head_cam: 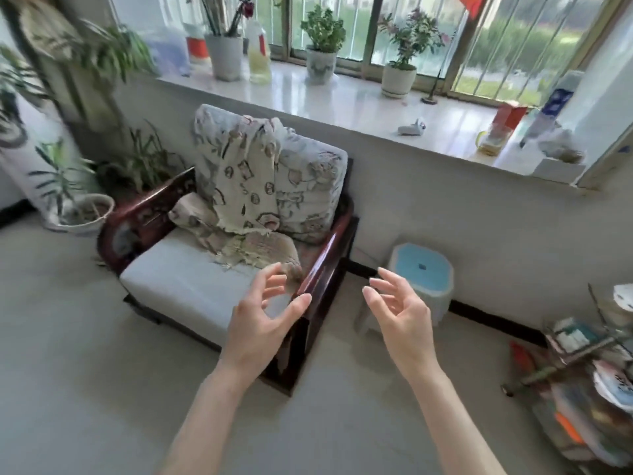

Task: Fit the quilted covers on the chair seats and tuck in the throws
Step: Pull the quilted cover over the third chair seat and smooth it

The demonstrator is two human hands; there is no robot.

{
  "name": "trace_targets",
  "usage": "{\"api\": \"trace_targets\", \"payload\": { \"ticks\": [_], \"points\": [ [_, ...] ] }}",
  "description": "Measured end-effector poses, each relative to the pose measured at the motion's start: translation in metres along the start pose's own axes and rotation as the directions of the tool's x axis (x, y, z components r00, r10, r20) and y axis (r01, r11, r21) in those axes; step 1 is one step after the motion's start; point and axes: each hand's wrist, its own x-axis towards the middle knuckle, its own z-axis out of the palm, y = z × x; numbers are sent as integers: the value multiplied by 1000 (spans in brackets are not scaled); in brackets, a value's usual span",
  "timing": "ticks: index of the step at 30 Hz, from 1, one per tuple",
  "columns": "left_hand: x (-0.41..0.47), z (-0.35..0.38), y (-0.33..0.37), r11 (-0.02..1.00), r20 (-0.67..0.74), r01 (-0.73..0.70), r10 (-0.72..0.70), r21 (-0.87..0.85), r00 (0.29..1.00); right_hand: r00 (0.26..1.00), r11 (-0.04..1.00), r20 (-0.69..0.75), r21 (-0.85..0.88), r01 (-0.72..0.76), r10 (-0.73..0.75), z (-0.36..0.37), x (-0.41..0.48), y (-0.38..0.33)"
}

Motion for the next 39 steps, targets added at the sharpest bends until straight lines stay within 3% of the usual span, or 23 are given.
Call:
{"api": "trace_targets", "payload": {
  "ticks": [10,22,34,39],
  "points": [
    [131,-120,-68,994,-166,104,-100,16,981,972,998,228,30,47,-52,184,124,-19],
    [314,-224,-143,971,-178,237,-234,-5,956,960,998,273,-25,-52,56,370,274,-22],
    [472,-296,-244,931,88,363,-365,48,927,965,967,81,-79,-243,249,511,357,2],
    [512,-298,-294,898,148,428,-440,108,886,928,925,0,-83,-371,372,549,368,32]
  ]
}}
